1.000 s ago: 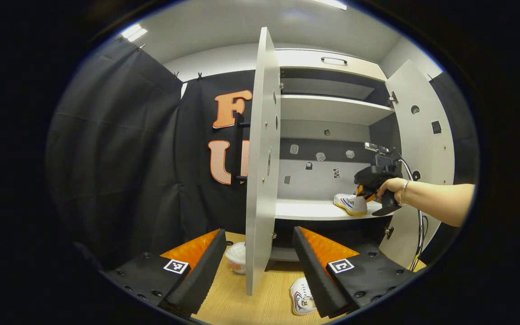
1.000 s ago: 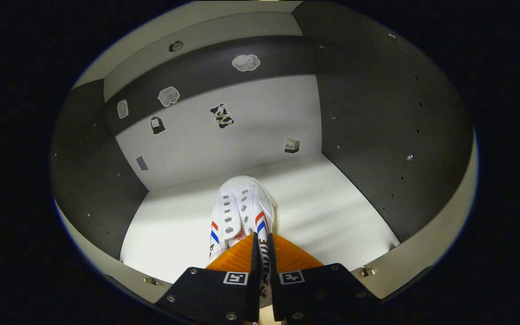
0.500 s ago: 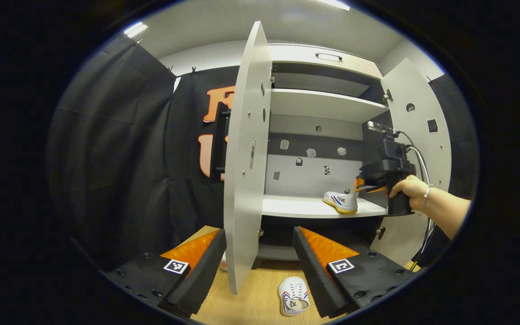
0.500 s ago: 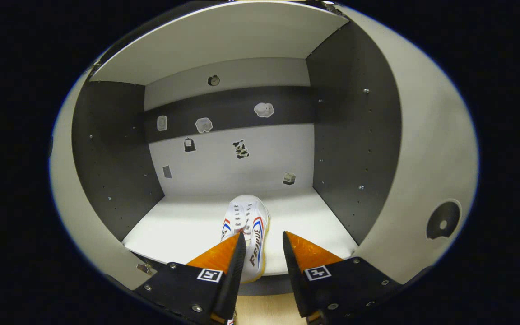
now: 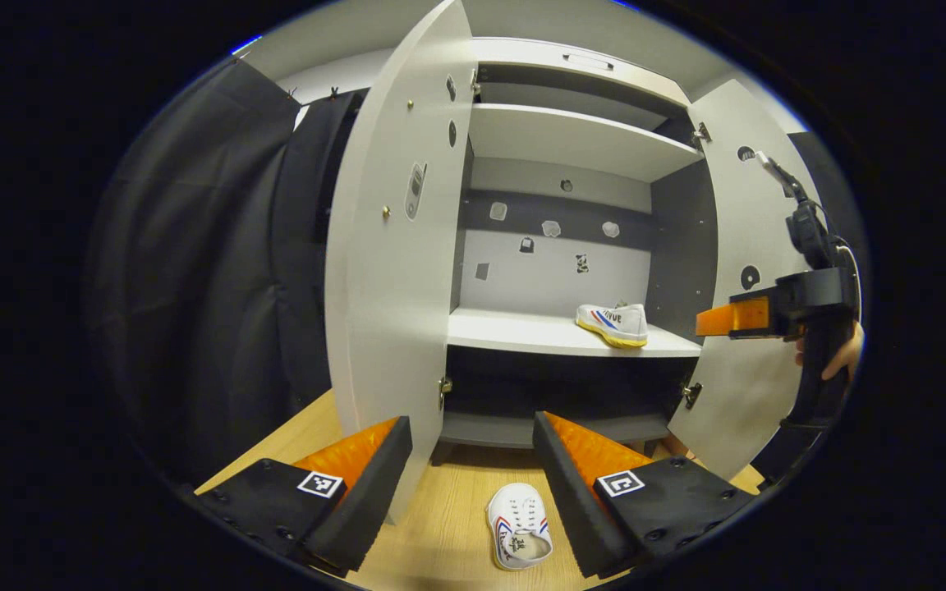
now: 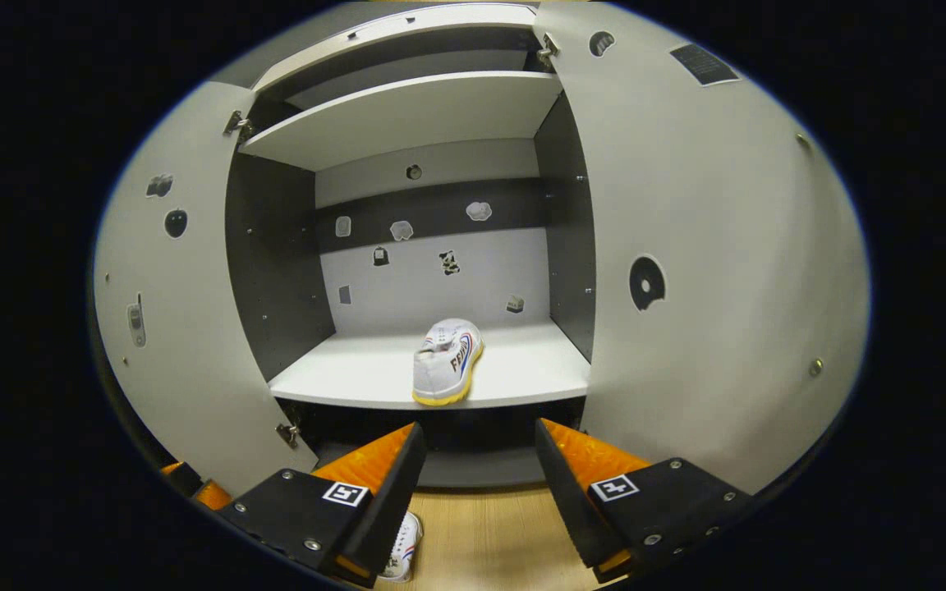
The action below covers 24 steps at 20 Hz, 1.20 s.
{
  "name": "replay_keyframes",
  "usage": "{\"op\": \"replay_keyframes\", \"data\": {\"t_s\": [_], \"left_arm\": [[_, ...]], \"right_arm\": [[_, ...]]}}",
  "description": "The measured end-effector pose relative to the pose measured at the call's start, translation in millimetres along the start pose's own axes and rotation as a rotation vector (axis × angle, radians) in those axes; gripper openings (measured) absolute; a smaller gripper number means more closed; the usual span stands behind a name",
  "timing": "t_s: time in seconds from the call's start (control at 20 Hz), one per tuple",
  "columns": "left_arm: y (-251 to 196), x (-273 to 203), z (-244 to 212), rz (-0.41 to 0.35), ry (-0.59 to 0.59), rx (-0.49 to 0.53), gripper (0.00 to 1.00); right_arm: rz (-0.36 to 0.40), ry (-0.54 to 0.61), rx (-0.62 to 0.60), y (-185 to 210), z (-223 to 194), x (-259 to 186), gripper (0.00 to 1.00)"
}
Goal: Grab one shoe with the right hand and put it into the shoe cabinet, grab the other shoe with the left hand and put it into the shoe cabinet; then close the right door with the right hand and the left door with the left hand.
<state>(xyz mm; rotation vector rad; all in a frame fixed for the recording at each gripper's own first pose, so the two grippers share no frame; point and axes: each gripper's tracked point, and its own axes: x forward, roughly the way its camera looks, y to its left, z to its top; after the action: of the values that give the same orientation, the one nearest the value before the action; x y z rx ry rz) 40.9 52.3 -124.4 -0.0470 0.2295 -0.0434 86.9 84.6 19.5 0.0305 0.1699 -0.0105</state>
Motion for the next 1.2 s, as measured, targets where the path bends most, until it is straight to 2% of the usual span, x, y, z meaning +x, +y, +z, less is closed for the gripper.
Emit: {"op": "replay_keyframes", "data": {"t_s": [0.15, 0.2, 0.3, 0.65, 0.7, 0.75, 0.9, 1.05, 1.2], "left_arm": [[-13, 15, -35, -0.039, 0.080, 0.024, 0.97], [-17, 20, -47, -0.050, 0.106, 0.029, 0.97], [-24, 28, -72, -0.067, 0.165, 0.028, 0.97], [-39, 56, -150, -0.096, 0.304, 0.121, 0.97], [-41, 60, -162, -0.101, 0.330, 0.133, 0.99], [-42, 62, -175, -0.105, 0.355, 0.137, 0.97], [-43, 69, -212, -0.108, 0.445, 0.130, 0.97], [-39, 77, -242, -0.110, 0.509, 0.185, 0.98], [-38, 75, -273, -0.113, 0.596, 0.194, 0.98]], "right_arm": [[0.045, 0.027, 0.047, 8, -22, -27, 0.87], [0.054, 0.036, 0.053, 10, -29, -35, 0.92], [0.059, 0.036, 0.059, 8, -35, -53, 0.93], [0.018, -0.002, 0.065, -10, -41, -98, 0.93], [0.011, -0.011, 0.061, -14, -41, -103, 0.94], [0.002, -0.019, 0.057, -19, -40, -110, 0.94], [-0.017, -0.044, 0.053, -30, -34, -122, 0.94], [-0.037, -0.067, 0.045, -43, -29, -131, 0.93], [-0.060, -0.086, 0.036, -54, -23, -138, 0.93]]}}
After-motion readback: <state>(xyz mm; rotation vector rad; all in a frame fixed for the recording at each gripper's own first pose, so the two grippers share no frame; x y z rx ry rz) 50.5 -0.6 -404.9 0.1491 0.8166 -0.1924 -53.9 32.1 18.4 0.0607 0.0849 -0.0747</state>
